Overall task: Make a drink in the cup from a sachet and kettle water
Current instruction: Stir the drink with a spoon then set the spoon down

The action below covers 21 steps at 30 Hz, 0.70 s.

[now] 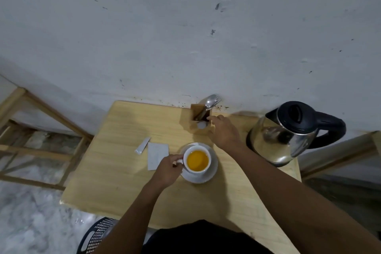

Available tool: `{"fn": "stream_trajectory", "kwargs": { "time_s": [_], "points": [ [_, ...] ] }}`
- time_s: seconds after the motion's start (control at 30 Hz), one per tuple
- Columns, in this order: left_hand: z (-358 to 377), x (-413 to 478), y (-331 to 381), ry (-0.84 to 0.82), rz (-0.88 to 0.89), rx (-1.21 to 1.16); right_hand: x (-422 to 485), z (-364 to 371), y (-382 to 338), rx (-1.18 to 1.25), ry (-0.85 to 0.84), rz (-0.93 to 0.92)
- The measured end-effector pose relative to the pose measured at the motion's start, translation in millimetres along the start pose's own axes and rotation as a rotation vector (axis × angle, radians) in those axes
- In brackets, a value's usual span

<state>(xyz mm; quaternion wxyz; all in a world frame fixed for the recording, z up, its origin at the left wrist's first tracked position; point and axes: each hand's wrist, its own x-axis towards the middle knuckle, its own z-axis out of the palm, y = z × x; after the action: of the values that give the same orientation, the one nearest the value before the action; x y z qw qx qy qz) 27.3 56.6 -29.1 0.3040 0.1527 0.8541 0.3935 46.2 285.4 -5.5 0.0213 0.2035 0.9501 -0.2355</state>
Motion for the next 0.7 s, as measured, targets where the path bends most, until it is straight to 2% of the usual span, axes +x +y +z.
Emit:
{"fn": "stream_trajectory", "kwargs": {
  "time_s": [0.33, 0.53, 0.7],
  "points": [
    [-20.5, 17.5, -9.0, -0.168, 0.073, 0.052, 12.0, 11.6, -1.4, -0.029, 0.223, -0.029],
    [-21.8, 18.7, -10.1, -0.188, 0.114, 0.066, 11.5, 10.1, -9.7, -0.069, 0.287, -0.087],
    [-22.0, 20.0, -14.7, -0.177, 0.129, 0.067, 13.4, 6.2, -14.4, -0.066, 0.505, -0.163]
  ]
}}
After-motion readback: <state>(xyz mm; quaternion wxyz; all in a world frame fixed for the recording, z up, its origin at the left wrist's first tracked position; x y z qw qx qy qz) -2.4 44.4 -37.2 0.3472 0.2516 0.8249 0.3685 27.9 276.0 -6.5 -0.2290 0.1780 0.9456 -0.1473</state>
